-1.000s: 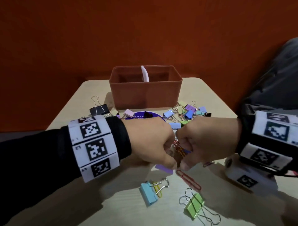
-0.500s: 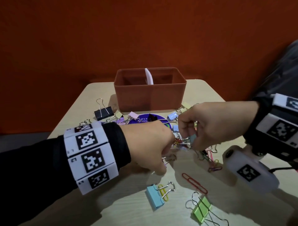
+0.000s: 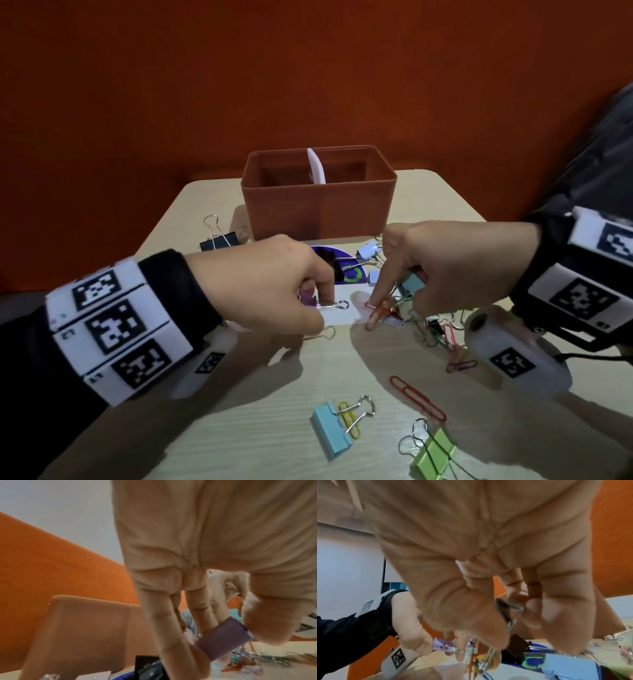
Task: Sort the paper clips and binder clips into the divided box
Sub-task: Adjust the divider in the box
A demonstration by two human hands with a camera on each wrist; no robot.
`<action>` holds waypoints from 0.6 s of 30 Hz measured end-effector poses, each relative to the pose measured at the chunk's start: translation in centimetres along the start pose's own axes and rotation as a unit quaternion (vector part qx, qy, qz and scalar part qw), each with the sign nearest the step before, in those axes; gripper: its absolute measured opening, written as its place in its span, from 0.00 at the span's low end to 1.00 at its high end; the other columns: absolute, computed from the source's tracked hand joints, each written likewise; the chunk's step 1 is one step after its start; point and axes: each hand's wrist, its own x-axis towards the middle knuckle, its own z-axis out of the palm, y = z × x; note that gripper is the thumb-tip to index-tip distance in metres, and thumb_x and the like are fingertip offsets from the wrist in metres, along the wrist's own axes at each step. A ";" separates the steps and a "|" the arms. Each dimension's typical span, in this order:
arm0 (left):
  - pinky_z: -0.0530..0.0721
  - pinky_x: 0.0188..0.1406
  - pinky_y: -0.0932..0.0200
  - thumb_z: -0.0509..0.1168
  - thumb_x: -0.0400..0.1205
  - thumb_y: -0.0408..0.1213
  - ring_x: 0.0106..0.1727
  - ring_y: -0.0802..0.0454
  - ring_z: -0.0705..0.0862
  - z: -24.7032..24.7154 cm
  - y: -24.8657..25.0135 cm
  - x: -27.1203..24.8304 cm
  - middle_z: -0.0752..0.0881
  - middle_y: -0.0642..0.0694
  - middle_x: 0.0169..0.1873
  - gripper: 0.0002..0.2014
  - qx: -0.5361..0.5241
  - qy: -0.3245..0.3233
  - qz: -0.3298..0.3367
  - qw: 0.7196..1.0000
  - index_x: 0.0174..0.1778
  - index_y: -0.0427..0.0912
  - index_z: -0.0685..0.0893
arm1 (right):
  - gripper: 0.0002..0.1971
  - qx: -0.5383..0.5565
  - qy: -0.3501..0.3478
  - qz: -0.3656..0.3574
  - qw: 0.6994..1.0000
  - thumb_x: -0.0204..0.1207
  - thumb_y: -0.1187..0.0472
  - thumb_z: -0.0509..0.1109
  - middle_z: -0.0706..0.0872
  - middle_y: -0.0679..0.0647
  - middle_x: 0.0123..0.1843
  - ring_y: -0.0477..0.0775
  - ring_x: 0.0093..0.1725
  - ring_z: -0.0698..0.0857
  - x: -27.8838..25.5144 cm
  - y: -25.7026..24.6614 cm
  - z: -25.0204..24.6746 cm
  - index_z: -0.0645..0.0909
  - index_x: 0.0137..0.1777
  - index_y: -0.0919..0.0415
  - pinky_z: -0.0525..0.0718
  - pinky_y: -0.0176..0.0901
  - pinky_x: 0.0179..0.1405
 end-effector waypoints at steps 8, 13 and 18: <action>0.72 0.32 0.69 0.72 0.71 0.52 0.37 0.63 0.83 0.2 -1.9 0.1 0.85 0.60 0.35 0.06 0.019 0.018 -0.061 0.998 0.40 0.60 0.82 | 0.26 0.026 0.041 -0.018 0.999 0.65 0.66 0.71 0.72 0.42 0.45 0.46 0.38 0.78 0.0 -0.3 -0.6 0.82 0.57 0.33 0.80 0.45 0.40; 0.72 0.29 0.69 0.72 0.74 0.44 0.36 0.61 0.81 -0.7 -1.9 -0.5 0.84 0.56 0.35 0.06 0.016 0.032 -0.087 0.996 0.37 0.54 0.80 | 0.20 0.132 0.163 -0.023 0.977 0.63 0.66 0.81 0.80 0.44 0.41 0.49 0.40 0.83 1.8 -0.2 -1.4 0.80 0.52 0.50 0.82 0.42 0.40; 0.79 0.37 0.58 0.72 0.74 0.42 0.37 0.58 0.81 -1.1 -2.9 -0.9 0.85 0.53 0.34 0.06 0.017 0.040 -0.129 0.991 0.36 0.47 0.82 | 0.16 0.192 0.181 -0.009 0.964 0.64 0.64 0.80 0.88 0.49 0.43 0.48 0.41 0.89 4.6 0.0 -0.4 0.78 0.46 0.51 0.86 0.51 0.47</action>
